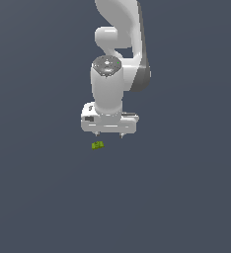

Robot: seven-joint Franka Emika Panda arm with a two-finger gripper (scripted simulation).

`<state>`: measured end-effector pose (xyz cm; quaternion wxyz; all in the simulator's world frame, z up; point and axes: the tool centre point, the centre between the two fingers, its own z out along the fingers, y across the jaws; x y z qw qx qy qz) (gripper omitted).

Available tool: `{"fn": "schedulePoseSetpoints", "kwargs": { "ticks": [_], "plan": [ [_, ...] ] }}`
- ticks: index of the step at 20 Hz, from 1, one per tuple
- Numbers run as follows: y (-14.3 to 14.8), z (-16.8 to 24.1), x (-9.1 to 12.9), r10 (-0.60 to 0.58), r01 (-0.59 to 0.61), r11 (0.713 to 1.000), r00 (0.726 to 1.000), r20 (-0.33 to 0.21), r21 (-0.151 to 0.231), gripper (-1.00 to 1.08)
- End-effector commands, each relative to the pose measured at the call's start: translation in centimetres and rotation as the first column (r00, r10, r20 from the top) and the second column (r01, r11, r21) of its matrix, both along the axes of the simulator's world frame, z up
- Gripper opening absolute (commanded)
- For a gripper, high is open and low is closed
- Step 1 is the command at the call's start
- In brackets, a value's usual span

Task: Pick up the object and move it to a goal position.

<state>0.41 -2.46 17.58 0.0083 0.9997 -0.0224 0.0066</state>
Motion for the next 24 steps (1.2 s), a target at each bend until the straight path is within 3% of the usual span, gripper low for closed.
{"fn": "schedulePoseSetpoints", "kwargs": {
  "ticks": [1, 8, 16, 20, 24],
  "plan": [
    [-0.4, 0.6, 0.2, -0.007, 0.007, 1.0, 1.0, 0.007, -0.003, 1.0],
    [-0.4, 0.2, 0.1, -0.026, 0.026, 1.0, 1.0, 0.005, 0.0, 1.0],
    [-0.9, -1.1, -0.2, -0.146, 0.146, 0.989, 0.989, 0.002, 0.01, 1.0],
    [-1.4, -2.2, -0.6, -0.244, 0.244, 0.97, 0.97, -0.001, 0.017, 1.0],
    [-2.0, -3.5, -1.0, -0.365, 0.365, 0.931, 0.931, -0.006, 0.023, 1.0]
  ]
}}
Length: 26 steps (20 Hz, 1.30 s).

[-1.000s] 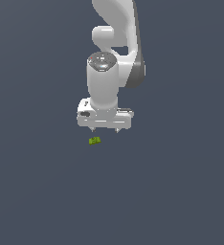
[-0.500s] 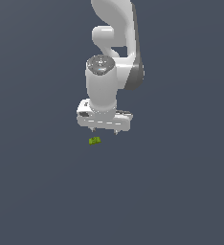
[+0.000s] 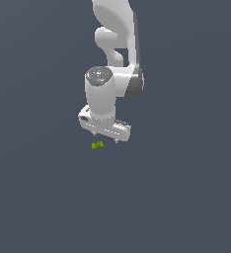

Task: Pick up the object and move it to a goal position.

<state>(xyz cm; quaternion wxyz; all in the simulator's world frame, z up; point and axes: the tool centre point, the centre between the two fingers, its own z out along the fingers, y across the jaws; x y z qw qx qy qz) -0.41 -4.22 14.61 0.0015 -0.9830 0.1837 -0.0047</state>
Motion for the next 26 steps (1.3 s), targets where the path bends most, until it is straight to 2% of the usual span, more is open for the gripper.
{"fn": "schedulePoseSetpoints", "kwargs": {
  "ticks": [1, 5, 10, 14, 18, 22, 26],
  "plan": [
    [-0.4, -0.9, -0.3, -0.082, 0.082, 0.997, 0.997, -0.002, 0.004, 1.0],
    [-1.1, -2.2, -0.8, -0.215, 0.215, 0.977, 0.977, -0.006, 0.009, 1.0],
    [-2.0, -3.8, -1.5, -0.375, 0.375, 0.927, 0.927, -0.011, 0.011, 1.0],
    [-2.8, -5.1, -2.1, -0.497, 0.497, 0.868, 0.868, -0.013, 0.01, 1.0],
    [-3.6, -6.3, -2.7, -0.605, 0.605, 0.796, 0.796, -0.014, 0.007, 1.0],
    [-4.3, -7.2, -3.2, -0.684, 0.684, 0.729, 0.729, -0.013, 0.004, 1.0],
    [-4.8, -7.8, -3.6, -0.738, 0.738, 0.675, 0.675, -0.012, 0.001, 1.0]
  ]
}}
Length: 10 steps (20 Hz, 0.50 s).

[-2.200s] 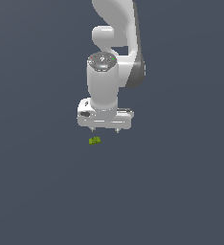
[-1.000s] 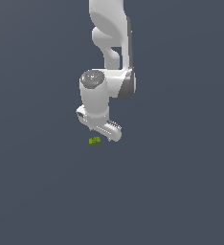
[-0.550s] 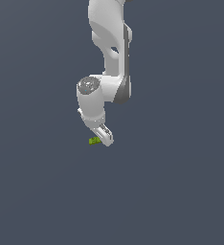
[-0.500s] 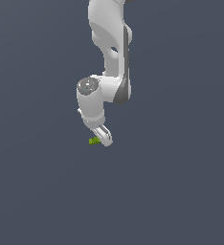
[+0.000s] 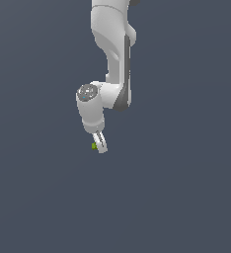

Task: Pick up the object and move it to a goal position.

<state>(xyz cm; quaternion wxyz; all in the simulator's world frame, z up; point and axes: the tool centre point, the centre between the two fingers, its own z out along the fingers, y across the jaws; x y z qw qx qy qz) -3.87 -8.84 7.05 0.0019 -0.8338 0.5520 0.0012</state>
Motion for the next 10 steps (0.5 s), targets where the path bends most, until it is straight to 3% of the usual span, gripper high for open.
{"fn": "schedulePoseSetpoints", "kwargs": {
  "ticks": [1, 10],
  "plan": [
    [-0.29, -0.35, -0.22, -0.045, 0.045, 0.999, 0.999, 0.0, -0.002, 1.0],
    [-0.64, -0.77, -0.5, -0.095, 0.095, 0.996, 0.996, 0.0, -0.004, 1.0]
  ]
}}
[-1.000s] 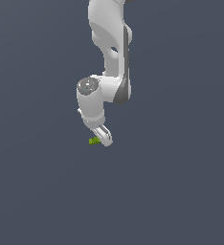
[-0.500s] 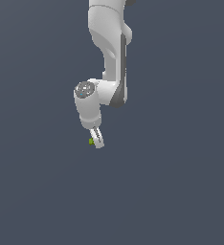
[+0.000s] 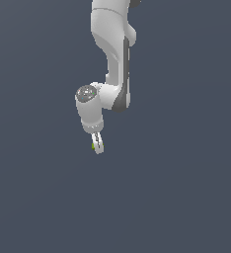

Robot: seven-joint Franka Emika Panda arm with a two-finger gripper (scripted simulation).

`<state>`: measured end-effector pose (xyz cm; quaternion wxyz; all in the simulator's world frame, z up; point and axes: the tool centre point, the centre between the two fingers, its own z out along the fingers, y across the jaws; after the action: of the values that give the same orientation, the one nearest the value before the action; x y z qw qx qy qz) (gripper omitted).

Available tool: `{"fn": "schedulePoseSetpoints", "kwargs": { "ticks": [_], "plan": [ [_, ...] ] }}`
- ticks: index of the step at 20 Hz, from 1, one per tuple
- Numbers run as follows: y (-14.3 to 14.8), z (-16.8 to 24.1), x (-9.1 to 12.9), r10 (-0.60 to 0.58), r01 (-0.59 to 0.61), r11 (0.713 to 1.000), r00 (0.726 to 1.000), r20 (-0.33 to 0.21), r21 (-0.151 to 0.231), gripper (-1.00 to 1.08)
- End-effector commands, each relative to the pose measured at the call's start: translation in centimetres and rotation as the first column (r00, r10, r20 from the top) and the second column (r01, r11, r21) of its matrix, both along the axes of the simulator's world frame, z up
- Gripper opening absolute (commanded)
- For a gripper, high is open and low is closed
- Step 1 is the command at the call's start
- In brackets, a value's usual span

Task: Pick up the object and move it to a goal position.

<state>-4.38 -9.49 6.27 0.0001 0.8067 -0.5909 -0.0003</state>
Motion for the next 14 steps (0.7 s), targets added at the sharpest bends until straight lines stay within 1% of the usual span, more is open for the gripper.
{"fn": "schedulePoseSetpoints", "kwargs": {
  "ticks": [1, 5, 14],
  "plan": [
    [0.0, 0.0, 0.0, 0.0, 0.0, 1.0, 1.0, 0.0, 0.0, 1.0],
    [0.0, -0.8, 0.0, -0.001, 0.001, 1.0, 1.0, 0.0, 0.0, 1.0],
    [0.0, -4.6, -0.1, -0.006, 0.006, 1.0, 1.0, 0.0, 0.0, 1.0]
  ]
}}
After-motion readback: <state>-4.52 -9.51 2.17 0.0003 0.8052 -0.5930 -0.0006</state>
